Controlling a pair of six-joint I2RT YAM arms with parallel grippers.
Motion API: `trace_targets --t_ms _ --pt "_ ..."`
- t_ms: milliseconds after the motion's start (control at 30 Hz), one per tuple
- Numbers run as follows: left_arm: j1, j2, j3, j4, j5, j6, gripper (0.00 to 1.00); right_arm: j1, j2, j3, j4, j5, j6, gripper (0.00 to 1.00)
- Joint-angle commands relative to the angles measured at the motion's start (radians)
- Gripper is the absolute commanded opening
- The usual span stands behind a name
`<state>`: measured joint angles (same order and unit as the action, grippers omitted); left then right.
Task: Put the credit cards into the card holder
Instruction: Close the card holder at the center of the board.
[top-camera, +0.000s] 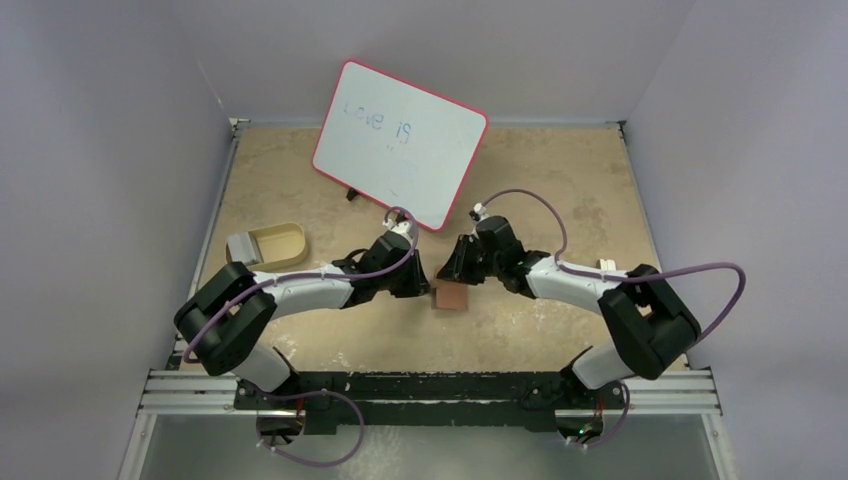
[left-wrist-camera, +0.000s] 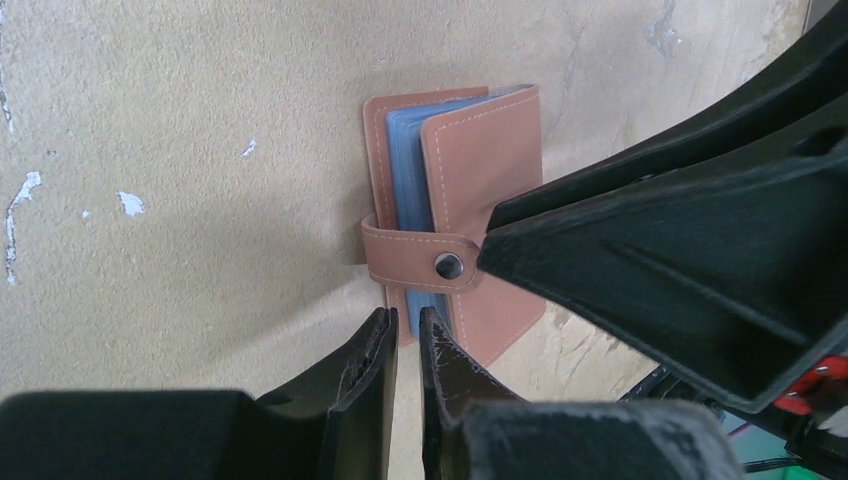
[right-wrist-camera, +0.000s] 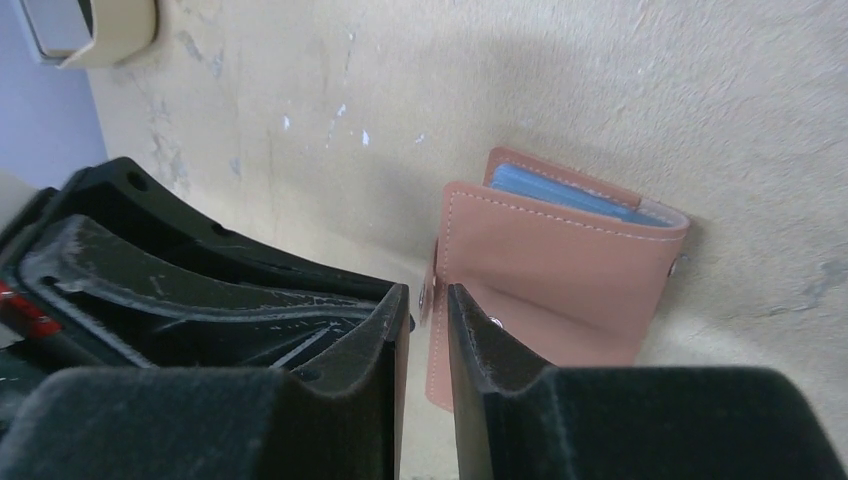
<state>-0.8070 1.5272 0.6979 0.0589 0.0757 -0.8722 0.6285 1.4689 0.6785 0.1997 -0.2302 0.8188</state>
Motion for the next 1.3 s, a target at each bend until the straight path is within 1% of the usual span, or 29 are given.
trace_targets --t_ms 0,133,267,300,333,400,500,567,733,1033,1267 --pt "0.004 -0.015 0.015 0.035 -0.001 -0.005 0.13 0.035 0.028 0.016 0.037 -0.017 0.018 0.23" --pt "0.005 -0.018 0.021 0.025 -0.004 -0.002 0.13 0.048 0.042 0.026 0.034 0.0 0.02 0.19" --pt "0.006 -0.034 0.025 0.01 -0.016 -0.007 0.13 0.051 0.034 0.019 0.03 0.027 0.023 0.07" --pt "0.007 -0.04 0.031 -0.004 -0.024 -0.013 0.13 0.052 0.032 0.018 0.028 0.034 0.025 0.02" --pt "0.012 -0.042 0.042 -0.022 -0.031 -0.016 0.13 0.051 0.031 0.017 0.025 0.036 0.024 0.0" --pt "0.032 -0.043 0.062 -0.044 -0.025 -0.028 0.15 0.051 0.026 0.015 0.025 0.041 0.02 0.0" --pt "0.071 -0.043 0.08 -0.027 -0.009 -0.044 0.18 0.051 0.03 0.009 0.03 0.038 0.015 0.0" --pt "0.1 -0.03 0.094 0.012 0.027 -0.058 0.22 0.051 0.034 0.003 0.043 0.03 0.015 0.0" --pt "0.155 0.04 0.122 0.129 0.123 -0.091 0.26 0.051 0.036 -0.009 0.062 0.022 0.019 0.0" --pt "0.163 0.148 0.125 0.265 0.246 -0.084 0.34 0.052 0.026 -0.011 0.051 0.023 0.016 0.0" --pt "0.162 0.21 0.157 0.226 0.25 -0.034 0.36 0.051 0.021 -0.022 0.055 0.023 0.018 0.0"
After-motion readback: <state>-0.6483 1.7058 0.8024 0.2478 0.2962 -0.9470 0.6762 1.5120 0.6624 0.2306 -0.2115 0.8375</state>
